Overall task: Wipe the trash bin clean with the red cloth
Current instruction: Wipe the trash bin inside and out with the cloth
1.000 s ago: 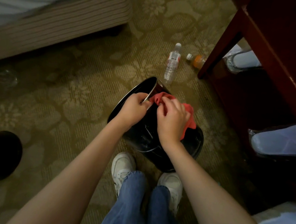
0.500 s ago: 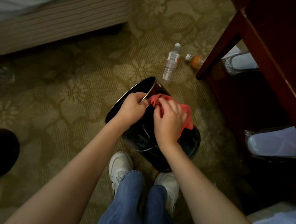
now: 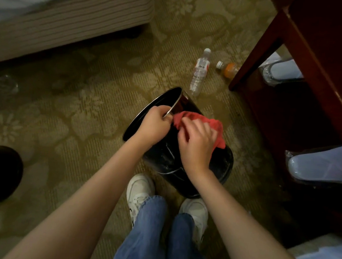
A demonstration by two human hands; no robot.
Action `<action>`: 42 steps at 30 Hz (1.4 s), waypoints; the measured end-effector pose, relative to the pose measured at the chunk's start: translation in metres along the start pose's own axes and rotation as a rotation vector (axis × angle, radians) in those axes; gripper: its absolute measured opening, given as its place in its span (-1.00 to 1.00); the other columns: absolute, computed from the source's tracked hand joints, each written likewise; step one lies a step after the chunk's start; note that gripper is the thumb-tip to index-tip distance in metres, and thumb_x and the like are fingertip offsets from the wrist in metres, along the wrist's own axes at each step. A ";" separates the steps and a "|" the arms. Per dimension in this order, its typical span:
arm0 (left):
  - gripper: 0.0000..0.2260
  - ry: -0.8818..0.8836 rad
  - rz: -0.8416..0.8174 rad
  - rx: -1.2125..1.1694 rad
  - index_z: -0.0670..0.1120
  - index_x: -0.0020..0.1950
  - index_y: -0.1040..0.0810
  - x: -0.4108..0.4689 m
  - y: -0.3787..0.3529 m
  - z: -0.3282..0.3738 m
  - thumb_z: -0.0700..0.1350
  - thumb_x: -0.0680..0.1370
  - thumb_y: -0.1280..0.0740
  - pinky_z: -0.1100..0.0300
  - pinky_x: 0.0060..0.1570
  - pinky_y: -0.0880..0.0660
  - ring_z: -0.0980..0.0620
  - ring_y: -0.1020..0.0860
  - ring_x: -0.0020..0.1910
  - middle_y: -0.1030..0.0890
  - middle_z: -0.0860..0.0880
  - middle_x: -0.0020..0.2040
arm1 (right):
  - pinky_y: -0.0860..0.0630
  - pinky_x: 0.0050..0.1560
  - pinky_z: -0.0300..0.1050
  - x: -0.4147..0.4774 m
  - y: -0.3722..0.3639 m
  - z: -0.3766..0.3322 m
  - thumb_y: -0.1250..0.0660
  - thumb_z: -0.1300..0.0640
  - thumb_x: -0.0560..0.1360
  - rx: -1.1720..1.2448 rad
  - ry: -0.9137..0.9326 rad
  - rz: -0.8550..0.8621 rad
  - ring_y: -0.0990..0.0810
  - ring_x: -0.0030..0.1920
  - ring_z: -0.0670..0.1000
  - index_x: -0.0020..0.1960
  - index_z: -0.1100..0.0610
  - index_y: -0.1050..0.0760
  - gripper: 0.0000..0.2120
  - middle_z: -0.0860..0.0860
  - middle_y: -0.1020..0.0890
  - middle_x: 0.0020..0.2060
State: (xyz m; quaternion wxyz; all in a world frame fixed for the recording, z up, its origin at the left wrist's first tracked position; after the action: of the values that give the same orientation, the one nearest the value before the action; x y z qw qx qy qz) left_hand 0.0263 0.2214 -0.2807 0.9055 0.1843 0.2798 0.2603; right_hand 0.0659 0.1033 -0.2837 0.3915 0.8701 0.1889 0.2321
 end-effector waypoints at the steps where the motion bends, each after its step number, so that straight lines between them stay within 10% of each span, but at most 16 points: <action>1: -0.81 0.006 0.017 -0.006 -0.21 0.02 -0.59 0.001 0.003 -0.002 -0.28 0.58 -0.18 0.39 -0.31 -0.37 -0.04 -0.53 -0.14 -0.60 -0.19 -0.12 | -0.24 -0.04 -0.06 -0.011 -0.002 -0.003 -0.22 0.11 0.46 0.004 0.050 -0.040 -0.52 -0.13 0.07 0.04 0.10 -0.58 -0.77 -0.02 -0.58 -0.20; 15: -0.79 -0.019 0.018 -0.008 -0.18 0.08 -0.59 0.004 0.005 -0.002 -0.28 0.60 -0.17 0.46 -0.23 -0.40 0.06 -0.54 -0.13 -0.61 -0.13 -0.07 | -0.22 -0.01 -0.06 0.014 -0.007 -0.002 -0.32 0.17 0.45 0.111 -0.279 -0.028 -0.53 0.01 0.06 -0.02 0.06 -0.58 -0.87 -0.04 -0.62 -0.10; 27: -0.81 0.004 0.020 -0.020 -0.22 0.09 -0.57 0.007 0.007 -0.005 -0.27 0.59 -0.18 0.32 -0.21 -0.41 0.08 -0.50 -0.20 -0.57 -0.05 -0.18 | -0.27 -0.02 -0.04 -0.035 -0.019 -0.011 -0.18 0.09 0.48 -0.006 0.024 -0.127 -0.48 -0.15 0.04 -0.13 0.06 -0.49 -0.87 -0.05 -0.54 -0.22; 42: -0.78 0.090 0.050 -0.058 -0.15 0.17 -0.54 0.009 0.010 -0.010 -0.21 0.61 -0.17 0.10 0.01 -0.47 -0.04 -0.54 -0.05 -0.59 -0.12 -0.05 | -0.42 -0.07 0.06 -0.044 0.000 0.081 -0.17 0.08 0.46 0.018 -0.350 -0.051 -0.55 -0.10 0.15 -0.06 0.11 -0.53 -0.81 0.04 -0.59 -0.14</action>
State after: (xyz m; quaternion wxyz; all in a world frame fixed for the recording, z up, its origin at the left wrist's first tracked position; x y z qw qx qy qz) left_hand 0.0227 0.2368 -0.2874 0.8902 0.1531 0.3080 0.2987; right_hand 0.0748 0.0325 -0.3424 0.4162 0.8957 0.1421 0.0654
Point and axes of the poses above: each hand's wrist, its own x-axis towards the middle knuckle, its own y-axis out of the back of the hand, z = x × y, the point moved 7 cm from there along x, towards the middle knuckle
